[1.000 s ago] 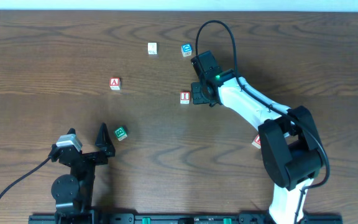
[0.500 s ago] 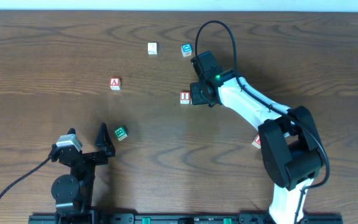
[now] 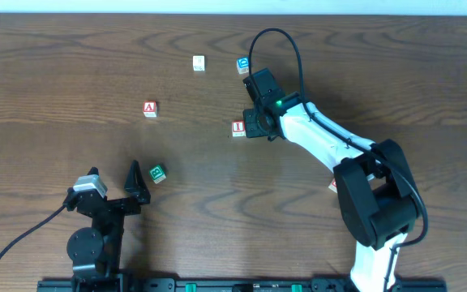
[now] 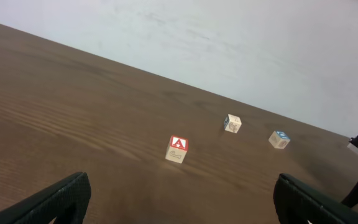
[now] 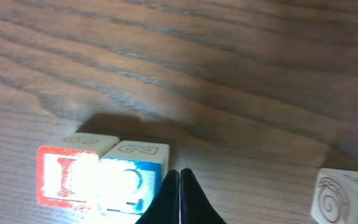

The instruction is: Spell out Ai2

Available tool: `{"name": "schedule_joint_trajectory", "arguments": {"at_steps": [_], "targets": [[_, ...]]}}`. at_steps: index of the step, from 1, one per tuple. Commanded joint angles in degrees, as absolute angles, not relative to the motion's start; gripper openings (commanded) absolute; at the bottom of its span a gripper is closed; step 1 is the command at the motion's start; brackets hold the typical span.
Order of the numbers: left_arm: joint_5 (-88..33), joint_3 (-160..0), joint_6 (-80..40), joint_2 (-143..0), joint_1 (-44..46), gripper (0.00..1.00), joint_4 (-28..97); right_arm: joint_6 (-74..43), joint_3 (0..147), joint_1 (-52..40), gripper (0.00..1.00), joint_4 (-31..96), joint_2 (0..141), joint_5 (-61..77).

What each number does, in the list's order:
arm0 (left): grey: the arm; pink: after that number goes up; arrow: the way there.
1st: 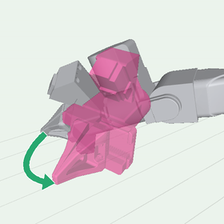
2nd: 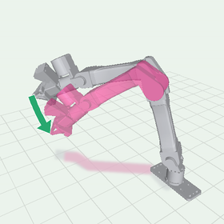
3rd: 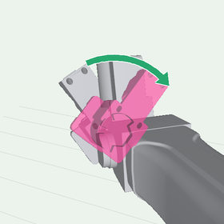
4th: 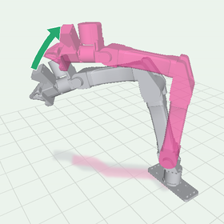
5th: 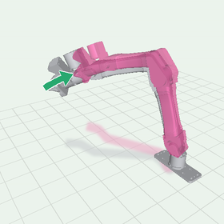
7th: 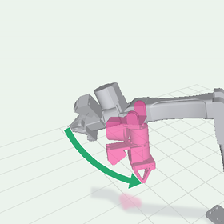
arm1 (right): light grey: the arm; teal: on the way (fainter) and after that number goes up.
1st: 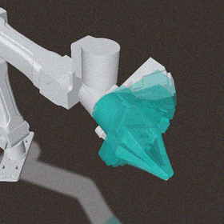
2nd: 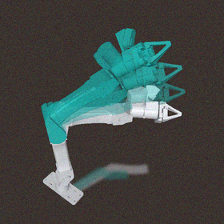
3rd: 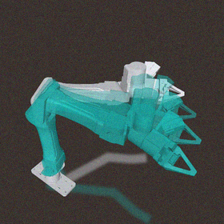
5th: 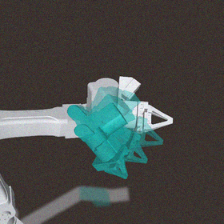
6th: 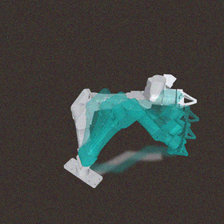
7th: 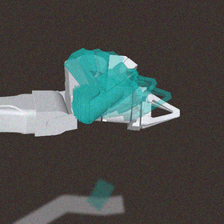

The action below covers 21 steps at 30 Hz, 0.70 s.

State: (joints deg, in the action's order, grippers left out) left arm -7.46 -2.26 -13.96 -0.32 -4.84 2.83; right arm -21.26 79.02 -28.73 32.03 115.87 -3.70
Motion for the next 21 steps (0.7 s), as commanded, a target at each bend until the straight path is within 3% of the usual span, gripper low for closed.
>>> {"name": "schedule_joint_trajectory", "arguments": {"at_steps": [1,2,5,10,12,14,15,21], "targets": [[-7.1,-0.3,-14.4,-0.2,-5.1,0.96,3.7,-21.9,79.5,-28.8,0.25,32.0,116.4,-8.2],[-7.1,-0.3,-14.4,-0.2,-5.1,0.95,3.7,-22.3,79.5,-28.8,0.4,32.0,116.4,-9.4],[-7.1,-0.3,-14.4,-0.2,-5.1,0.96,3.7,-22.3,79.7,-28.8,0.53,31.9,116.4,-12.3],[-7.1,-0.3,-14.4,-0.2,-5.1,0.95,3.7,-22.2,84.3,-28.3,0.51,33.0,115.5,-14.3],[-7.1,-0.3,-14.4,-0.2,-5.1,0.95,3.7,-22.2,87.6,-28.1,0.46,34.3,115.0,-14.2],[-7.1,-0.3,-14.4,-0.2,-5.1,0.95,3.7,-22.2,90.9,-28.1,0.23,36.4,114.7,-13.7],[-7.1,-0.3,-14.4,-0.2,-5.1,0.95,3.7,-22.2,92.7,-28.4,0.02,37.6,114.7,-12.6],[-7.1,-0.3,-14.4,-0.2,-5.1,0.95,3.7,-17.0,96.6,-33.1,0.01,39.7,115.2,-1.4]]}}
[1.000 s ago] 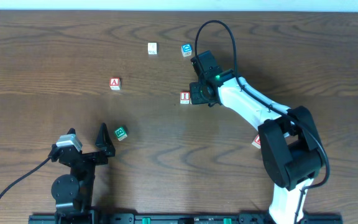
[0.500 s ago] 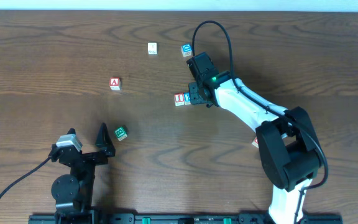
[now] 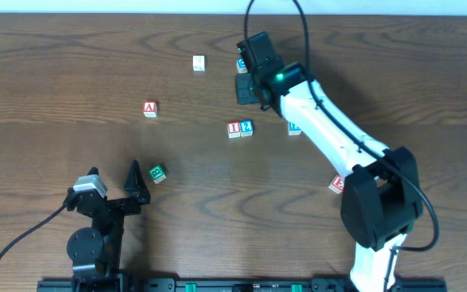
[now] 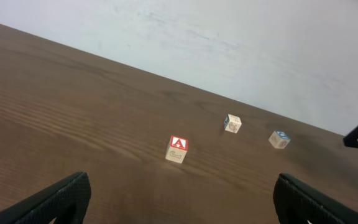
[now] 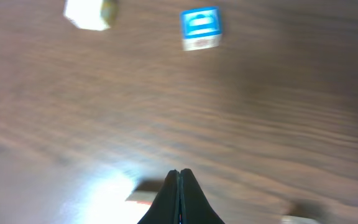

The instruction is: Spell out Ai2

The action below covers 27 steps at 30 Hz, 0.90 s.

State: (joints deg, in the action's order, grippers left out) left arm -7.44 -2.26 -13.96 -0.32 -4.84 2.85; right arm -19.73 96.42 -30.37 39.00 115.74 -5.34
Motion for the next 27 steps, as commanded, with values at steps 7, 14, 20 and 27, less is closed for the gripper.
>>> {"name": "schedule_joint_trajectory", "arguments": {"at_steps": [7,14,20,27], "targets": [[-7.0,-0.3,-14.4,-0.2,-5.1,0.95,3.7,-15.6,96.5,-39.5,0.01,43.6,119.2,-5.8],[-7.1,-0.3,-14.4,-0.2,-5.1,0.95,3.7,-15.9,96.5,-41.3,0.01,43.2,123.3,-5.8],[-7.1,-0.3,-14.4,-0.2,-5.1,0.95,3.7,-16.7,96.5,-41.2,0.01,42.7,124.9,-6.9],[-7.1,-0.3,-14.4,-0.2,-5.1,0.95,3.7,-16.7,96.5,-41.2,0.01,41.6,126.1,-7.3]]}}
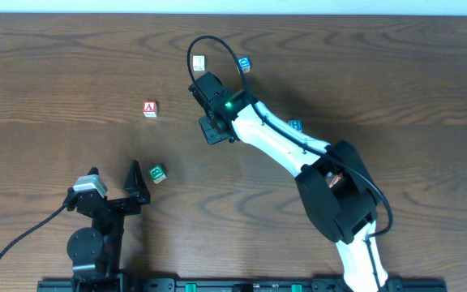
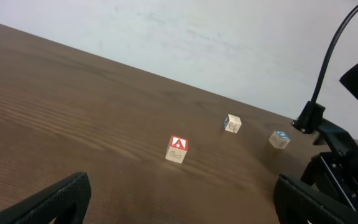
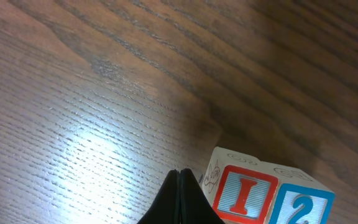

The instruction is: Spell out Ai2

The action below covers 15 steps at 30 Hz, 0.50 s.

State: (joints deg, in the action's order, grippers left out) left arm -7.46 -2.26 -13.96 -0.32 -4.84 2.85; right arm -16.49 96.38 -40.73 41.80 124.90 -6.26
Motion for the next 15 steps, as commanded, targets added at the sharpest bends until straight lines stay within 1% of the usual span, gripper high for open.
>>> {"name": "schedule_joint_trajectory", "arguments": {"at_steps": [1,15], "targets": [[-7.1,-0.3,-14.4,-0.2,-5.1,0.95,3.7,-16.7,96.5,-41.2,0.01,41.6,126.5,-7.4],[-7.1,-0.3,-14.4,-0.2,-5.1,0.95,3.7,-16.7,96.5,-40.1,0.01,41.5,127.3,-10.2]]}}
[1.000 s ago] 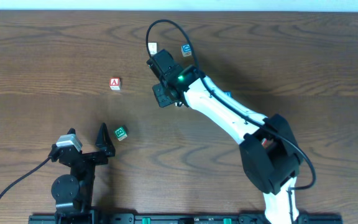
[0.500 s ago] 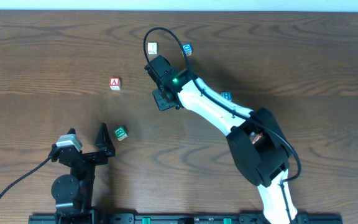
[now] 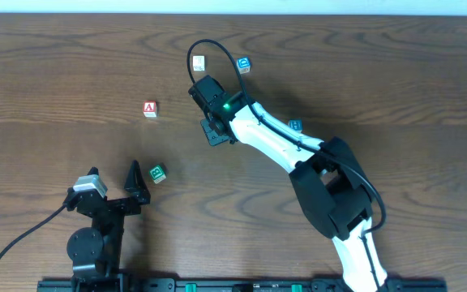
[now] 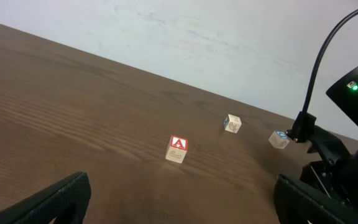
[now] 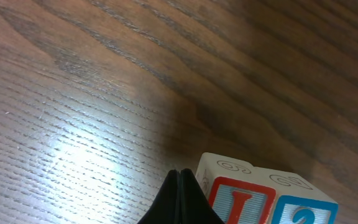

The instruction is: Spell out Ai2

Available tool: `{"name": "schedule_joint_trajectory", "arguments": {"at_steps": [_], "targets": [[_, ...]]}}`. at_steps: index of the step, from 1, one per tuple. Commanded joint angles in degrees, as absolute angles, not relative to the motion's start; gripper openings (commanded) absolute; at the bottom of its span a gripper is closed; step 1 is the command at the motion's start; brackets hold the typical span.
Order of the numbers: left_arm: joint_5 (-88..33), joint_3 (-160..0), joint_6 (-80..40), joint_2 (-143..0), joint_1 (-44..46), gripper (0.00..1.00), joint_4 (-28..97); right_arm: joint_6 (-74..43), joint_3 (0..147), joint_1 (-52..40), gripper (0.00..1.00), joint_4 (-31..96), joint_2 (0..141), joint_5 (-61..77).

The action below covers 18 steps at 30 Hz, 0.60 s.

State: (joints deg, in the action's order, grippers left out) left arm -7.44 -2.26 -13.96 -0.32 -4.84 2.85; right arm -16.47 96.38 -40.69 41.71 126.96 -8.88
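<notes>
The red A block (image 3: 150, 109) stands alone at the left and shows again in the left wrist view as the A block (image 4: 178, 149). The red I block (image 5: 238, 202) and blue 2 block (image 5: 303, 213) sit side by side, touching. The overhead view hides both under my right arm. My right gripper (image 5: 179, 186) is shut and empty, its tip on the table just left of the I block; overhead, the right gripper (image 3: 213, 130) lies right of the A. My left gripper (image 4: 179, 211) rests open near the front left.
A green block (image 3: 157, 173) lies by the left gripper's fingers. A white block (image 3: 199, 62) and a blue block (image 3: 243, 63) sit at the back. Another blue block (image 3: 295, 125) is right of the right arm. The right arm (image 4: 347, 174) fills the left wrist view's right side.
The right gripper, still shut, has edged slightly closer to the left face of the I block. The blocks and the left arm have not visibly moved.
First the shut right gripper was down at the right side of the 2 block, with I and 2 together. Then it was raised near the back blue block. After that it was low on the left of the I block, where it stays.
</notes>
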Motion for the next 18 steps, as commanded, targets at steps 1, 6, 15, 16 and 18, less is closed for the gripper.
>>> {"name": "schedule_joint_trajectory", "arguments": {"at_steps": [1,6,15,16,18], "targets": [[-7.1,-0.3,-14.4,-0.2,-5.1,0.95,3.7,-16.7,96.5,-39.9,0.02,41.5,127.3,-10.2],[-7.1,-0.3,-14.4,-0.2,-5.1,0.95,3.7,-16.7,96.5,-39.3,0.01,41.5,127.3,-10.7],[-7.1,-0.3,-14.4,-0.2,-5.1,0.95,3.7,-16.7,96.5,-38.9,0.01,41.5,127.3,-11.7],[-7.1,-0.3,-14.4,-0.2,-5.1,0.95,3.7,-16.7,96.5,-38.9,0.01,41.4,127.3,-11.6],[-7.1,-0.3,-14.4,-0.2,-5.1,0.95,3.7,-16.7,96.5,-38.9,0.01,41.4,127.3,-11.6]]}}
